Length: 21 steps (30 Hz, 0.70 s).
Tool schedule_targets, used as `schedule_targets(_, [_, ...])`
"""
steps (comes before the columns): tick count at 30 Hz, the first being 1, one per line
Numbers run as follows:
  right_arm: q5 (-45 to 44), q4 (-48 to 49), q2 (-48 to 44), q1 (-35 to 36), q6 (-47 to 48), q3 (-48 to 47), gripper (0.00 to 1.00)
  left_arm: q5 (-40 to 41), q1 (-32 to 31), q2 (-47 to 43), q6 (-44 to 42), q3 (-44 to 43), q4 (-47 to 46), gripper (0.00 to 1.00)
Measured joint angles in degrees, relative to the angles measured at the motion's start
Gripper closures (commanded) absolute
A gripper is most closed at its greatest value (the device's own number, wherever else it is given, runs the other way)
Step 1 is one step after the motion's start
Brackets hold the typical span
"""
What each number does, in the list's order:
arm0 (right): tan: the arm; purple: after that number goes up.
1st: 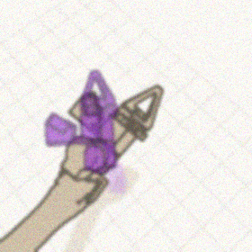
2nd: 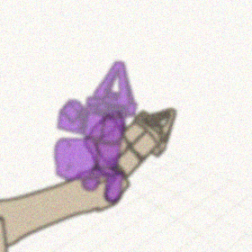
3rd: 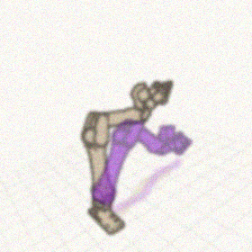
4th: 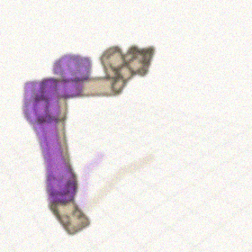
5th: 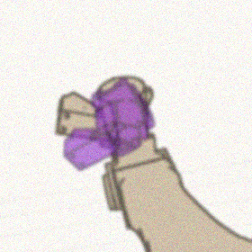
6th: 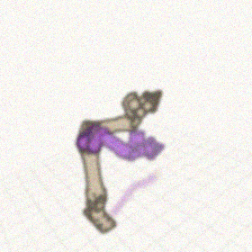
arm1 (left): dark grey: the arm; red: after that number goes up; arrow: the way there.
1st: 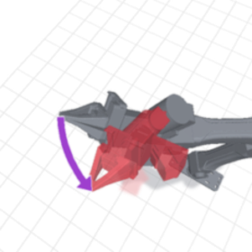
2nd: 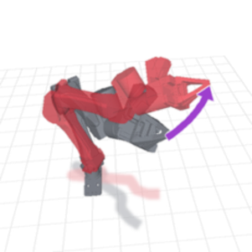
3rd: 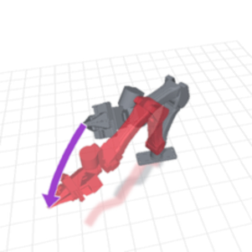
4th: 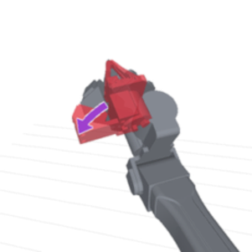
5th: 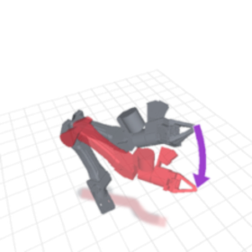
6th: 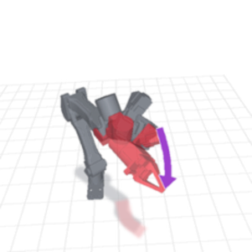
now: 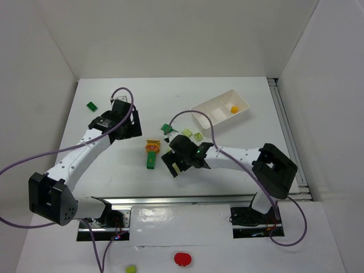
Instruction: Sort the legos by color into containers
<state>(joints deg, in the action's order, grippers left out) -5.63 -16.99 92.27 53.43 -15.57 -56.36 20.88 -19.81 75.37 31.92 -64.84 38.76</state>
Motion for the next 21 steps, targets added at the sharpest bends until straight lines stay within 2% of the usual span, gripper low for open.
schedule_targets(5, [-0.7,0.0,5.5,5.8,3.7,-0.8,0.03,0.2,0.9,0.0,0.0,0.8,0.2,0.05])
schedule_targets(10, [-7.9,1.6,9.0,5.9,4.3,-2.3,0.16,0.2,1.2,-0.1,0.0,1.0,0.2,0.05])
schedule_targets(14, [-11.2,4.2,10.5,5.2,4.6,-3.2,0.38,0.2,1.2,-0.2,-0.1,1.5,0.3,0.05])
schedule_targets(15, [-11.6,4.6,10.8,5.1,4.6,-3.3,0.50,0.2,1.4,-0.2,-0.1,1.5,0.3,0.05])
schedule_targets(17, [-12.2,5.6,11.2,5.0,4.6,-3.4,0.60,0.2,1.4,-0.2,-0.1,1.5,0.3,0.05])
schedule_targets(19, [-12.5,5.9,11.2,4.7,4.1,-3.4,0.69,0.2,1.6,-0.2,-0.2,1.5,0.2,0.05])
schedule_targets(21, [-12.9,6.1,11.0,4.5,3.2,-3.4,0.69,0.2,1.6,-0.2,-0.2,1.5,0.2,0.05])
